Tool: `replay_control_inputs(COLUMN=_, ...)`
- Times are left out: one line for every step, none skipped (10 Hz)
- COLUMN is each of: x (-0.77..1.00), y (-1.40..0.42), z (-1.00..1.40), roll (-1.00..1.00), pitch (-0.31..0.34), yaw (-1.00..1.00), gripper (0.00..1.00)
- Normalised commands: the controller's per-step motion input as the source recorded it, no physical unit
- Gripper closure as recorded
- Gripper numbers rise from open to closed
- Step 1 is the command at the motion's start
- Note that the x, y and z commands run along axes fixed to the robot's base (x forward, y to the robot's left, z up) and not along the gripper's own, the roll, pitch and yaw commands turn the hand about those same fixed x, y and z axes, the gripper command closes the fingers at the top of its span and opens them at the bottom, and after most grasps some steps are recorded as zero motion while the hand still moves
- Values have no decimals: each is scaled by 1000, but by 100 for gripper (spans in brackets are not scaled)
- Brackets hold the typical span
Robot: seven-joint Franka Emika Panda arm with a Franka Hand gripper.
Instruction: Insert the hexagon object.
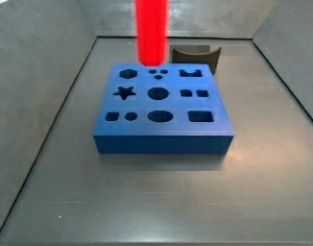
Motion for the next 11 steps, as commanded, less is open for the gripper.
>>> replay_control_inputs(x=-500, y=951, z=-754, roll=66, pitch=-27, yaw=0, gripper=100)
replay_control_inputs(x=-323, y=734, z=-637, roll=47, pitch=-43, yaw=-240, gripper=100)
replay_control_inputs(x=-154, y=434, z=-626, roll=9, pitch=-34, yaw=-600, gripper=100)
replay_control_inputs(x=-126, y=349, z=-611, roll=0, pitch=-41, yaw=-697, gripper=100)
replay_control_inputs(x=-200, y=477, z=-554, roll=0, pitch=-63, yaw=-537, gripper=100)
replay_control_inputs(x=-266, y=606, z=-563, roll=13, pitch=-59, yaw=-391, gripper=100)
replay_control_inputs(x=-297, y=646, z=-540, roll=26, pitch=-61, yaw=-346, gripper=100)
replay_control_inputs(x=-337, y=591, z=-394, roll=1, pitch=-50, yaw=-377, gripper=100)
replay_control_inputs(x=-369, y=560, z=-177, roll=0, pitch=-57, yaw=-369, gripper=100)
replay_control_inputs(x=-366, y=540, z=-69, roll=0, pitch=-51, yaw=-357, gripper=100)
replay_control_inputs(x=-246, y=514, z=-97, roll=-26, pitch=-31, yaw=-337, gripper=100)
